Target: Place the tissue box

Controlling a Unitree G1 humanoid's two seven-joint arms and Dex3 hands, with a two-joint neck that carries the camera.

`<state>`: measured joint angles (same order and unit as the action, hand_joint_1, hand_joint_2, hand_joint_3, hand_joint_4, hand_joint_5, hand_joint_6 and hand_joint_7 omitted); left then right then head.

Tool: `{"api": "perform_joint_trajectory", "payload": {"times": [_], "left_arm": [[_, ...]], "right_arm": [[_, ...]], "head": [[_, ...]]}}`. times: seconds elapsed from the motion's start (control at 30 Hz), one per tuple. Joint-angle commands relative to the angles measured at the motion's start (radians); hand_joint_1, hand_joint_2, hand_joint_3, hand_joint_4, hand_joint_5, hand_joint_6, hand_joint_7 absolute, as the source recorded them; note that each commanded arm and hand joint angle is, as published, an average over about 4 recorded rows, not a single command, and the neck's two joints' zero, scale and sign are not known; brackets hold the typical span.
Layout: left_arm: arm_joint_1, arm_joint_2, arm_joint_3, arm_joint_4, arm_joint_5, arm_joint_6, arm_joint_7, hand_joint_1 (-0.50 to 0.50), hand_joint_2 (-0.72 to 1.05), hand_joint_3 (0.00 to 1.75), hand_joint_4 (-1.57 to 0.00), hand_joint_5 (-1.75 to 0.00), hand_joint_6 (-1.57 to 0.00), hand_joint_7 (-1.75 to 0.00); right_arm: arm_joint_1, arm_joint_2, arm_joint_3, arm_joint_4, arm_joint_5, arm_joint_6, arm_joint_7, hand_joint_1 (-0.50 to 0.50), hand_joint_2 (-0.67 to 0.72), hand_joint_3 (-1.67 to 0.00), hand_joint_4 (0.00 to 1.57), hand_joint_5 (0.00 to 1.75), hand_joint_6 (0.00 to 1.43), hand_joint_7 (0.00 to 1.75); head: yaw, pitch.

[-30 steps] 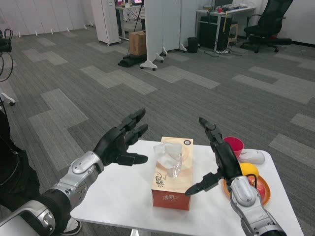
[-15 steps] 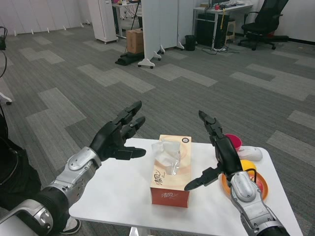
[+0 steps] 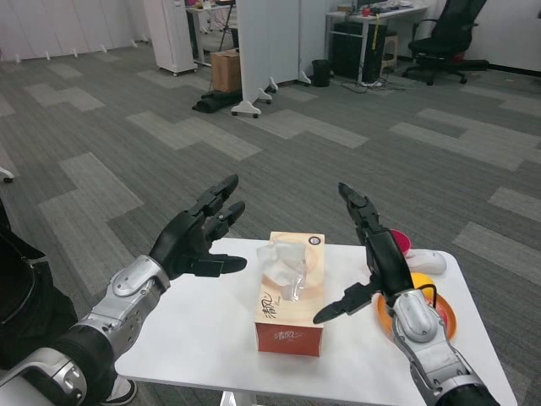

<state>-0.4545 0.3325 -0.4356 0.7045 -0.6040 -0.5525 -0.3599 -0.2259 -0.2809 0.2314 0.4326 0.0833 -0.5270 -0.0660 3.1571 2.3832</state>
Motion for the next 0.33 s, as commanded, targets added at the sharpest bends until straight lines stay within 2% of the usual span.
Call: {"api": "perform_joint_trajectory", "payload": {"times": [0.03,0.33], "left_arm": [[-0.005,0.016,-0.001,-0.008,-0.005,-0.012,0.001,0.50,0.96,0.09,0.00,-0.21,0.00,0.00],[-0.006,0.010,0.001,-0.010,-0.005,-0.024,0.002,0.50,0.96,0.09,0.00,-0.21,0.00,0.00]], "right_arm": [[0.007,-0.006,-0.006,-0.009,0.005,-0.016,0.000,-0.06,0.22,-0.08,0.00,0.10,0.00,0.21],[0.006,-0.006,-0.003,-0.014,0.006,-0.020,0.000,-0.08,0.22,-0.08,0.00,0.10,0.00,0.21]], "head": [[-0.014,0.000],[-0.012,-0.005]]}}
